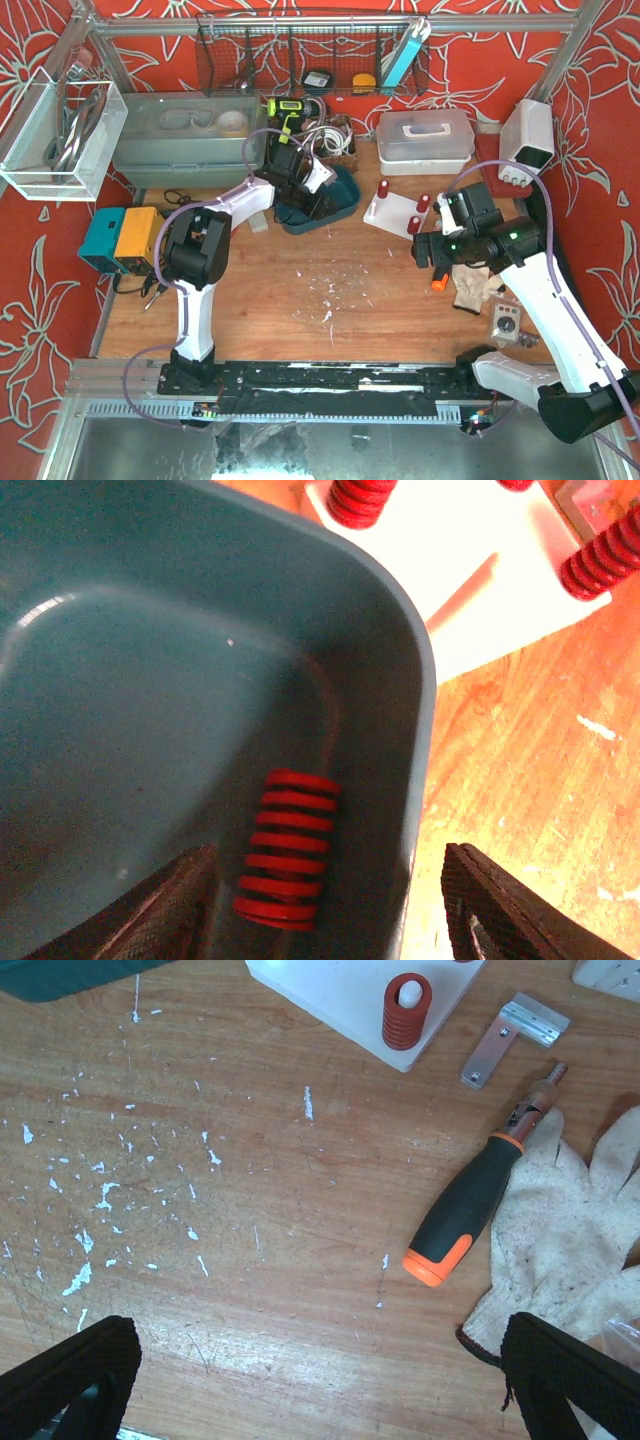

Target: Install the large spring

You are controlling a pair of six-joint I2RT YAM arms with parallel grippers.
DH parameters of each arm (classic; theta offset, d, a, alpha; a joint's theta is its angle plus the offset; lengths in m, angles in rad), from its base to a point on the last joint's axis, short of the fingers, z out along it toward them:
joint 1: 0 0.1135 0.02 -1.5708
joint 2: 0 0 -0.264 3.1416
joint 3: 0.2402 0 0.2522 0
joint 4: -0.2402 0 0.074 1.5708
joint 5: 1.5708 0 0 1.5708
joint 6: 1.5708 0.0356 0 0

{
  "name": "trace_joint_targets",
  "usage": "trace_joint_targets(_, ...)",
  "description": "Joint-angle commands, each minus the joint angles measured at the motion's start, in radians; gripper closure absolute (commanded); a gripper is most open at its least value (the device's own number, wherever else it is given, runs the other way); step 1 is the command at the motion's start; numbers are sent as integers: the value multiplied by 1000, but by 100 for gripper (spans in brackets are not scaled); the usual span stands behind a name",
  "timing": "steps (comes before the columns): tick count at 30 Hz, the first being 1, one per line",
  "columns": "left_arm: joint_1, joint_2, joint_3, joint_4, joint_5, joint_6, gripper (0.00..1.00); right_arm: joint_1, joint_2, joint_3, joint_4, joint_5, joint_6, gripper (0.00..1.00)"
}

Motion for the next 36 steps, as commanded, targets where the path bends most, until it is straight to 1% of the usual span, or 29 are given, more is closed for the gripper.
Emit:
trace_joint_targets(1,-22,-34,-37,-1,27,62,36,2,7,29,-43,1,-9,1)
trace_joint_targets(5,-37,-28,-49,-1,-12,72,36,3,1,19,-46,7,-22,1)
trace_joint_targets(7,-42,-15,-49,0,-38,55,38,3,0,15,-46,14,-24,1)
trace_joint_targets(10,-52,1,-41,-6,-112,30,45,3,5,16,-40,-5,-31,1)
trace_joint_targets(14,-66,-18,-58,24,-181,-6,57,3,1,16,-37,-7,-24,1)
trace_joint_targets(18,-70,-25,-57,56,-217,-38,66,3,-11,10,-32,0,-33,1)
trace_joint_targets(23,-78,-18,-57,57,-250,-61,74,3,-14,11,-35,3,-22,1)
trace_joint_targets(27,-89,-23,-64,66,-286,-102,84,3,-25,7,-38,4,-21,1)
trace_joint_targets(31,-106,-34,-62,80,-315,-183,90,3,-28,0,-37,1,-17,1)
trace_joint_targets(36,-115,-27,-59,108,-361,-296,95,3,-28,-3,-35,-2,-21,1)
